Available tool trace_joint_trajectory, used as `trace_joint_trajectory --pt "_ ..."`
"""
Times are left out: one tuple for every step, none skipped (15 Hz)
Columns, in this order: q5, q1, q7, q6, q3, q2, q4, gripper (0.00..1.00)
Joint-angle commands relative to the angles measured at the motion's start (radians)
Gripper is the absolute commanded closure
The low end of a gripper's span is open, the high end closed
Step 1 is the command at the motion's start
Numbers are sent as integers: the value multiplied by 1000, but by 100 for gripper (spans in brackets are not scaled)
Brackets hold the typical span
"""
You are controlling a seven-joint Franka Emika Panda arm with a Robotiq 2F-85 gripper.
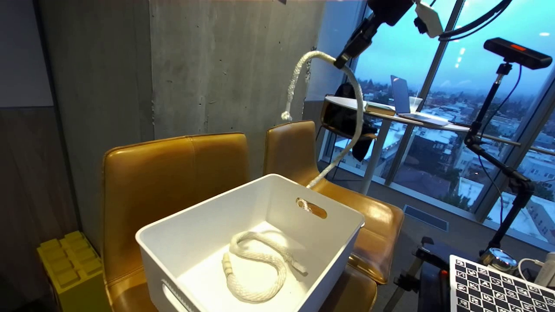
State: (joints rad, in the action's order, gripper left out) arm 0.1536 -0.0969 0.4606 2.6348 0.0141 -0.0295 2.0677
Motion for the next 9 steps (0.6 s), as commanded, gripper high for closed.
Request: trace_joint_trajectory --pt "2 65 -66 -77 -23 -17 -73 97" --pt "14 83 -89 -93 -35 -12 -99 97" --pt "13 97 -98 -101 -43 -3 -116 97" --pt "21 113 -118 -108 -55 6 -128 97" --pt "29 126 -132 -108 -64 17 -136 97" --pt "41 137 -147 -106 -74 30 -140 97" --pt "48 147 -157 -104 -81 42 -145 97" --pt "59 156 -166 -102 -88 57 -149 97" --pt "66 163 -170 -101 -92 72 -156 97"
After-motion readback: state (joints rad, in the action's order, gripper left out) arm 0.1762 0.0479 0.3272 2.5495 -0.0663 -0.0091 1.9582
